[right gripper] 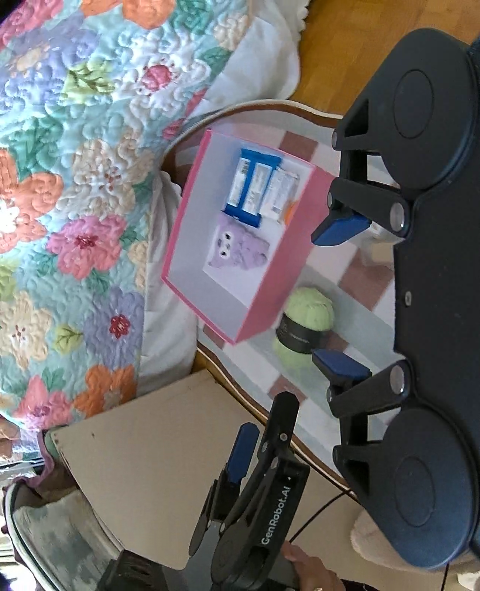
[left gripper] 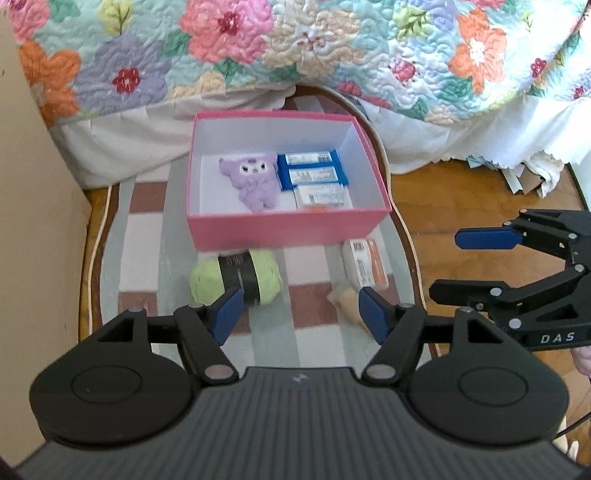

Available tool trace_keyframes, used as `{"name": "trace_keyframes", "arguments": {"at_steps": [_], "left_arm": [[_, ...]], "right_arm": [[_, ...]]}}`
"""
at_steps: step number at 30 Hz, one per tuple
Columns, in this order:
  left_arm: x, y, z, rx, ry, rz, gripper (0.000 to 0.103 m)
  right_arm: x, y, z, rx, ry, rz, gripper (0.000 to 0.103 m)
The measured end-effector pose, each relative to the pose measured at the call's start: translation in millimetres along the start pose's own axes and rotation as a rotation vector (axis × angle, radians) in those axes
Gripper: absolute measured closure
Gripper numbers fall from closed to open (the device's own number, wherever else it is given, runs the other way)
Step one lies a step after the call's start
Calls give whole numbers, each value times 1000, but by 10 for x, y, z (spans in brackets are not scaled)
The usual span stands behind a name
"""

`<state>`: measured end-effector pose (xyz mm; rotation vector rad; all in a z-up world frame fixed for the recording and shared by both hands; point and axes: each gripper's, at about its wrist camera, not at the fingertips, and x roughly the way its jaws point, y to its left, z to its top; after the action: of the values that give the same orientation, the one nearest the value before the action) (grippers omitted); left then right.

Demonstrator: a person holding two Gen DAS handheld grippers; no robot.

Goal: Organize objects
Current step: 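Withdraw the right tool and move it toward the beige foundation bottle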

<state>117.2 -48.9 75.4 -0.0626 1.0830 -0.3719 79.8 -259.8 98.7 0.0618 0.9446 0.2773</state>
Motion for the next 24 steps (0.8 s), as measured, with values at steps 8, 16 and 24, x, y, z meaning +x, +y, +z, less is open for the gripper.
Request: {"name": "trace_keyframes", "arguments": {"at_steps": [8,16,24], "left_arm": [[46,23,-334,-19,3,-39,29],[378,43,-551,-7,22,-42,25],[873,31,-685,-19,8,-27,17]], "right_arm": [[-25,266,-307,-50,47,28,27],[294,240,-568,-60,119,8,20],[653,37,-972,-39,-6,-53,20]]}}
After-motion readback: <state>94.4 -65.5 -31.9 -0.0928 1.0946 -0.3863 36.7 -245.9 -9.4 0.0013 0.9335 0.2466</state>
